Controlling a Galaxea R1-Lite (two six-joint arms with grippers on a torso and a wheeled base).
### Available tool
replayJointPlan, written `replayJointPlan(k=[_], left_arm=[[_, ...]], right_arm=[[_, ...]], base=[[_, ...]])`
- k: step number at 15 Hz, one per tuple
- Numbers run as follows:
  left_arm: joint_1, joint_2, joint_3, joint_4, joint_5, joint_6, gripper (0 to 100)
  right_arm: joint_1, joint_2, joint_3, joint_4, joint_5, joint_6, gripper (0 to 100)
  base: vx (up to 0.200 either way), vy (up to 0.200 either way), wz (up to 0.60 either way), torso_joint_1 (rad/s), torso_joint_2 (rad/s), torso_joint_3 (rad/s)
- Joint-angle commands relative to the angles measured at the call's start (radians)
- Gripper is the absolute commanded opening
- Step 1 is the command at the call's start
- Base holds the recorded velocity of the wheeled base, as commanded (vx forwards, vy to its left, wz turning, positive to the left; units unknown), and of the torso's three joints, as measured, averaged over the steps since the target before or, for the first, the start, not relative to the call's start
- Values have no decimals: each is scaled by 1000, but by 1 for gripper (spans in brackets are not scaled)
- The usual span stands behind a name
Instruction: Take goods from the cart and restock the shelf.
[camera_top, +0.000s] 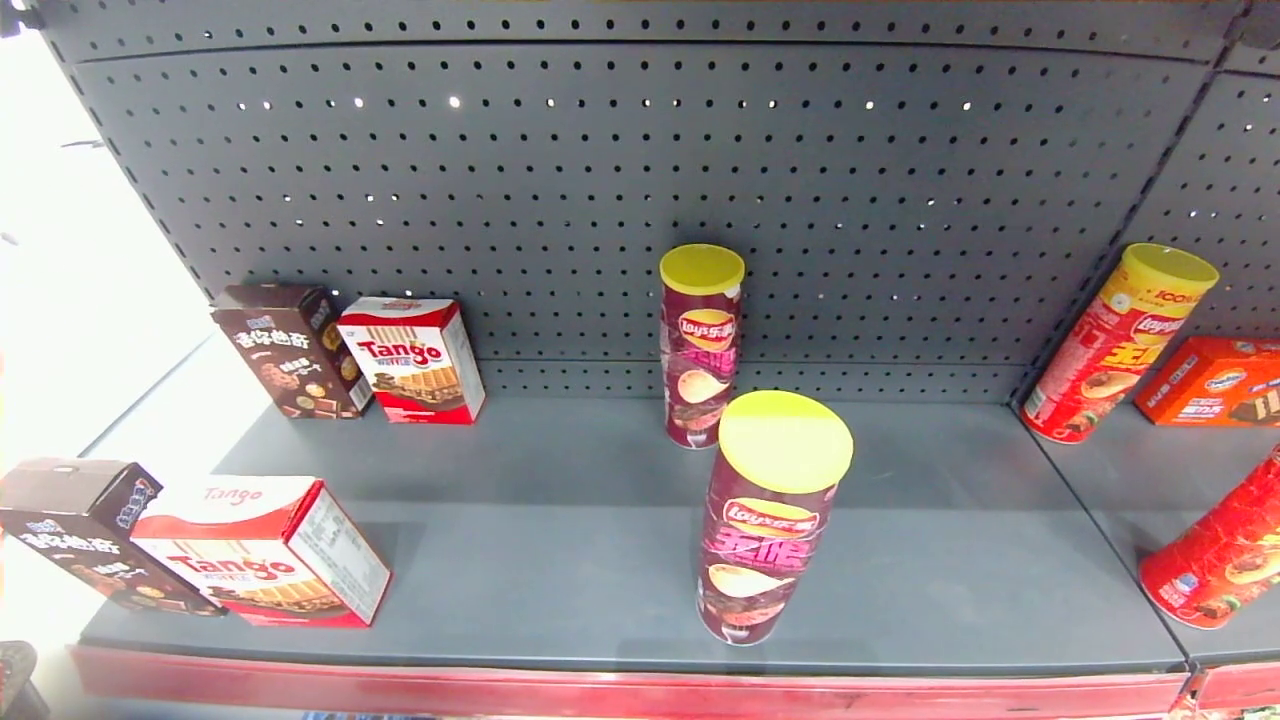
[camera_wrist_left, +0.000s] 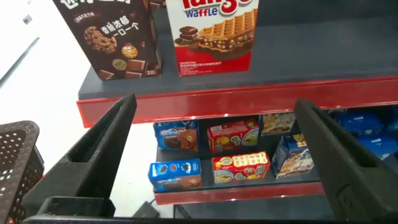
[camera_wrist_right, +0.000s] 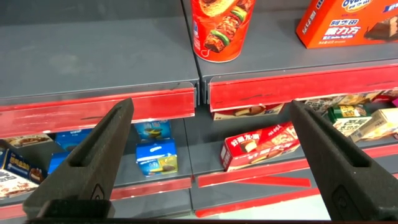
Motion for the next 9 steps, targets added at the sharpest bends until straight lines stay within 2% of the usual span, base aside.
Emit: replayJointPlan(k=[1,2,3,4,5,6,7,9], left_arm=[[-2,4,-2,0,-2,-3,100],[-2,4,-2,0,-2,-1,100],[-2,4,-2,0,-2,-1,100],[-2,4,0,0,-2,-1,100],[-2,4,0,0,-1,-3,100],[-2,4,0,0,-1,-3,100],[-2,4,0,0,-2,-3,100],[-2,4,0,0,-1,-4,100]], right_arm=[[25,63,-122,-27,32,-29,100],[32,319,-301,-12,76,-38,100],[43,350,-327,-14,110,-55,100],[98,392,-415,-3,253,-115,100],[150,467,-476,-9,322,-118,100],[169,490,-508,-9,336,-118,100],[232,553,-585,-6,359,-118,100],[420,692,-688,-6,331,-120,100]], base=[[0,0,0,0,0,0],[0,0,0,0,0,0],[0,0,0,0,0,0],[0,0,0,0,0,0],[0,0,0,0,0,0],[0,0,0,0,0,0],[0,0,0,0,0,0],[0,0,0,0,0,0]])
